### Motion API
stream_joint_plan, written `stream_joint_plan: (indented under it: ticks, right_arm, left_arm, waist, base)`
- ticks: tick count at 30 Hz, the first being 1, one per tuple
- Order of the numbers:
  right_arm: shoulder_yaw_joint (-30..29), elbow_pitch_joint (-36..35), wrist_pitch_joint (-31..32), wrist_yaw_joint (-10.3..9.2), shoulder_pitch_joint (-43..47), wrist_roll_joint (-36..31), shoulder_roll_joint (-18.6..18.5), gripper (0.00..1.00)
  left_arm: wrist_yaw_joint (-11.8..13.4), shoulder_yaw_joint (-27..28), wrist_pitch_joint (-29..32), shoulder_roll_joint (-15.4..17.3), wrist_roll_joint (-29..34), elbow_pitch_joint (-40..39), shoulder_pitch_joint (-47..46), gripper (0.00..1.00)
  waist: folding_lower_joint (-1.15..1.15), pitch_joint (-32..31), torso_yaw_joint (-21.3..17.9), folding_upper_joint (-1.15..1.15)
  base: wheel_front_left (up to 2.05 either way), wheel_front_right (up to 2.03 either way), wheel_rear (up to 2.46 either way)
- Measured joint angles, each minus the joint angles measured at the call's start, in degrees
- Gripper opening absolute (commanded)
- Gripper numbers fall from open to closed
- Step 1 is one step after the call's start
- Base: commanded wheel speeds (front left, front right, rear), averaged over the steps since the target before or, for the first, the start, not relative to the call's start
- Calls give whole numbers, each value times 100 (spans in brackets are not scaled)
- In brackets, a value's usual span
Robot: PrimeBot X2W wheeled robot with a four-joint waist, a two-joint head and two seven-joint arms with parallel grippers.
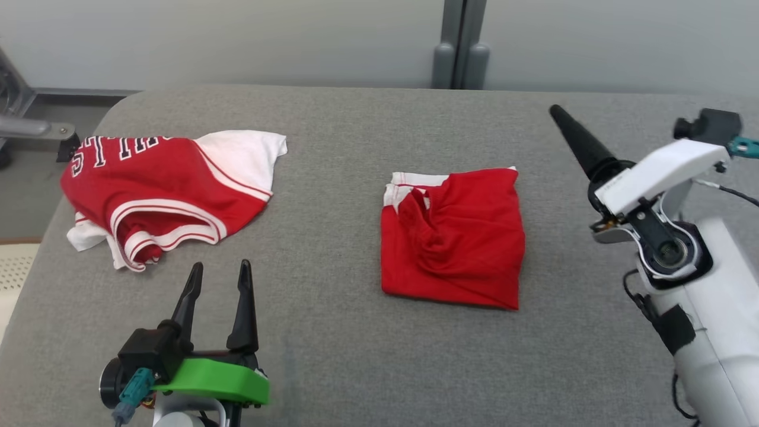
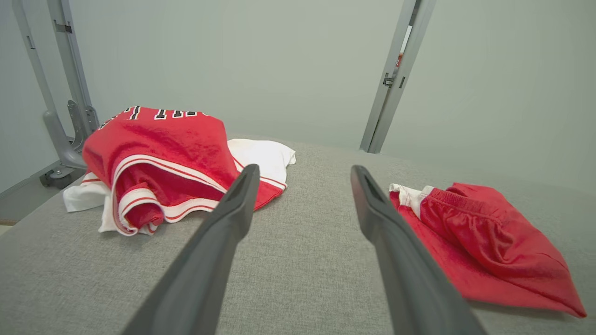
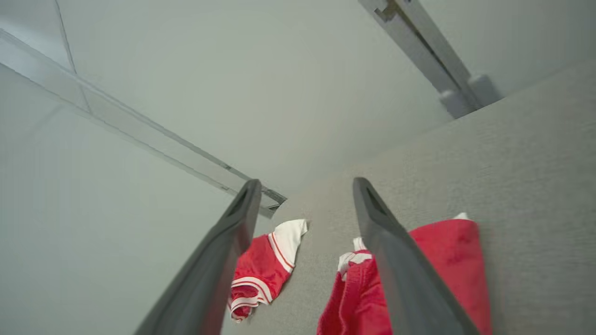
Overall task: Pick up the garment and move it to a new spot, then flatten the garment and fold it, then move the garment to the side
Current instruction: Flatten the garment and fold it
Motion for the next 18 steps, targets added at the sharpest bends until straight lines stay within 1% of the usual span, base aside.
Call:
stream_joint_plan:
  ticks: [2,5,7,10,11,12,13,15,18]
  right_arm:
    - [178,-283,-498,0,254,-387,-325,100]
    - [366,-352,-1205,-1,576,-956,-666,100]
    - [489,-248,-1596,0,725,-1319,-754,100]
    - [625,193,-2139,0,793,-1992,-777,100]
    - [676,400,-2276,0,791,-2241,-761,88]
    - [725,604,-2387,0,781,-2449,-712,62]
    - [760,776,-2446,0,757,-2579,-632,0]
    - [879,1230,-2560,1,638,-3058,-469,0]
    - [926,1876,-2683,1,333,-3593,-249,0]
  left_arm:
    - [-3,-16,0,0,0,9,-2,100]
    - [-5,-25,0,0,0,24,-4,100]
    - [-8,-36,0,0,0,31,-5,100]
    - [-22,-60,1,0,-1,62,-16,100]
    - [-22,-69,0,-1,-1,66,-23,100]
    - [-23,-82,0,0,-2,69,-32,100]
    - [-23,-87,0,-1,-3,71,-37,100]
    - [-23,-98,0,-1,-3,70,-47,100]
    - [-20,-140,1,-1,-21,66,-52,100]
  waist:
    - [0,-21,-130,0]
    - [0,-47,-266,0]
    - [0,-62,-315,0]
    - [0,-76,-297,0]
    - [0,-76,-270,0]
    - [0,-73,-236,0]
    - [0,-71,-206,0]
    - [0,-68,-119,0]
    - [0,-65,31,0]
  base:
    - [0,0,0]
    - [0,0,0]
    - [0,0,0]
    - [0,0,0]
    - [0,0,0]
    - [0,0,0]
    - [0,0,0]
    - [0,0,0]
    - [0,0,0]
